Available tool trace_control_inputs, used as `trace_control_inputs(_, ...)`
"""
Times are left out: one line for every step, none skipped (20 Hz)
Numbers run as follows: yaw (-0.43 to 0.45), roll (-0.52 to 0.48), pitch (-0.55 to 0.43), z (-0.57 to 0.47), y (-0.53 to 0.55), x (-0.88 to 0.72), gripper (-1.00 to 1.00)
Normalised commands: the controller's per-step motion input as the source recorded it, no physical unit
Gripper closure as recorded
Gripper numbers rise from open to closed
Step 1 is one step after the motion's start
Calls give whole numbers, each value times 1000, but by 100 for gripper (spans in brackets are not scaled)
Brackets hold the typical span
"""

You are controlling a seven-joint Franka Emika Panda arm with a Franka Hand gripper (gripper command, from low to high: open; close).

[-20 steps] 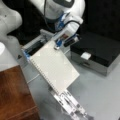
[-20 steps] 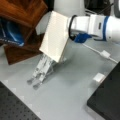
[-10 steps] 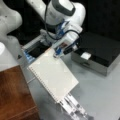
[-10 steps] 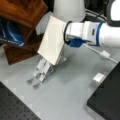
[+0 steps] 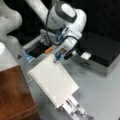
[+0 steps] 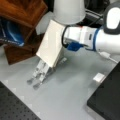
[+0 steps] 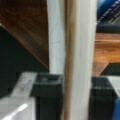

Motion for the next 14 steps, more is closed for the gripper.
trace_control_inputs(-144,-262,-78,-14,189,369,100)
trace_control_inputs(-139,-266,-77,-18,196,379,100)
trace_control_inputs(-136,-265,-77,-24,199,377,100)
trace_control_inputs(-133,-262,-78,-26,200,371,100)
trace_control_inputs(-131,-263,-77,-38,199,361,100)
trace_control_inputs(-130,-261,-76,-48,198,350,100)
trace_control_inputs(-127,-259,-75,-60,196,351,100)
trace_control_inputs(-120,-256,-75,-76,194,351,100)
trace_control_inputs(-114,-254,-77,-91,191,356,100)
trace_control_inputs(-108,-254,-78,-103,191,364,100)
trace_control_inputs(-105,-256,-77,-114,193,376,100)
trace_control_inputs(-104,-262,-73,-120,193,385,100)
trace_control_inputs(-106,-264,-74,-118,191,385,100)
trace_control_inputs(-107,-265,-77,-110,184,382,100)
